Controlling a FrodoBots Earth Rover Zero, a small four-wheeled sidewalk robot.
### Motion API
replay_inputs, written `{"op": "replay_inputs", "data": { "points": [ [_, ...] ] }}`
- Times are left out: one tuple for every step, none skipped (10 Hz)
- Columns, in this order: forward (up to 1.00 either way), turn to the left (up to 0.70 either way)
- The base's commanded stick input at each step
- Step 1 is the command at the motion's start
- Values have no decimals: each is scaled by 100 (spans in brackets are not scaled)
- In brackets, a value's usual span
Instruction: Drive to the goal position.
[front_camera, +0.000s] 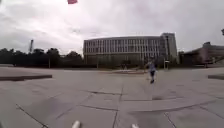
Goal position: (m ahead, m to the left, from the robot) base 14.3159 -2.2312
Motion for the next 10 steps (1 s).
{"op": "replay_inputs", "data": {
  "points": [
    [70,0],
    [70,0],
    [70,0],
    [70,0],
    [70,0],
    [70,0],
    [70,0],
    [69,0],
    [34,0],
    [7,0]
  ]
}}
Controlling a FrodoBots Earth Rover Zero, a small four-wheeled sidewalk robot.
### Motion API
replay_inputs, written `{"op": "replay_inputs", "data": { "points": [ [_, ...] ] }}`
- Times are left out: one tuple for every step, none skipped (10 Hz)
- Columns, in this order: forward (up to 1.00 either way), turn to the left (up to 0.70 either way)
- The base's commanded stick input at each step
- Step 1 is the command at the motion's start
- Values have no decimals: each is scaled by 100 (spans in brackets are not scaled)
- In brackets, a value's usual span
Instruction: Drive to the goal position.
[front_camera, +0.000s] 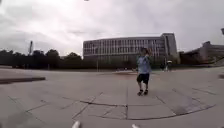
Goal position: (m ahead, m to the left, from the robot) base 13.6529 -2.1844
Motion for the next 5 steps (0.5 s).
{"op": "replay_inputs", "data": {
  "points": [
    [6,0],
    [6,0],
    [6,0],
    [6,0],
    [6,0]
  ]
}}
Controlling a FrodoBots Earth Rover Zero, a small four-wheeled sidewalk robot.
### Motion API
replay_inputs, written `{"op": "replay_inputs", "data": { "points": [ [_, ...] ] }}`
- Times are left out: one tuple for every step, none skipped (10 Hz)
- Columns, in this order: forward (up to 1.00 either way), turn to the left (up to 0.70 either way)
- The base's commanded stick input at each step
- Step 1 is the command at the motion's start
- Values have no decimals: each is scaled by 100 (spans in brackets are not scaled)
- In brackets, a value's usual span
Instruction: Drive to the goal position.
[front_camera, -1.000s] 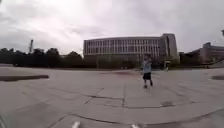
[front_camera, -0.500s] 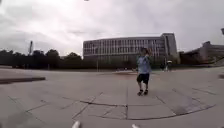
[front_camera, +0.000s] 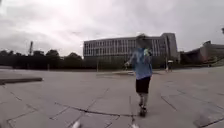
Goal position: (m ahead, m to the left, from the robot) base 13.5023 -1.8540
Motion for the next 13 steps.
{"op": "replay_inputs", "data": {
  "points": [
    [6,0],
    [6,0],
    [6,0],
    [6,0],
    [6,0],
    [6,0],
    [6,0],
    [6,0],
    [6,0],
    [6,0],
    [6,0],
    [6,0],
    [6,0]
  ]
}}
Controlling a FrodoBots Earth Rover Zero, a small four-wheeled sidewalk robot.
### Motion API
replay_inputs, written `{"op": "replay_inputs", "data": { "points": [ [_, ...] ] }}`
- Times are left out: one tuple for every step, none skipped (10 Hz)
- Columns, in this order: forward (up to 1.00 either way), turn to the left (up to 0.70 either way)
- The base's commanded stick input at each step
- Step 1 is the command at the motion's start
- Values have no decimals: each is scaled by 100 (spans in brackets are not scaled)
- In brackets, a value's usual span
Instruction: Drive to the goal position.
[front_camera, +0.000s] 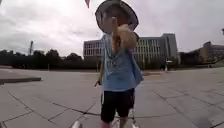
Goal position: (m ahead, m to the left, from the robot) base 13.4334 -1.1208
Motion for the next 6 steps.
{"op": "replay_inputs", "data": {
  "points": [
    [6,0],
    [6,0],
    [6,0],
    [6,0],
    [6,0],
    [6,0]
  ]
}}
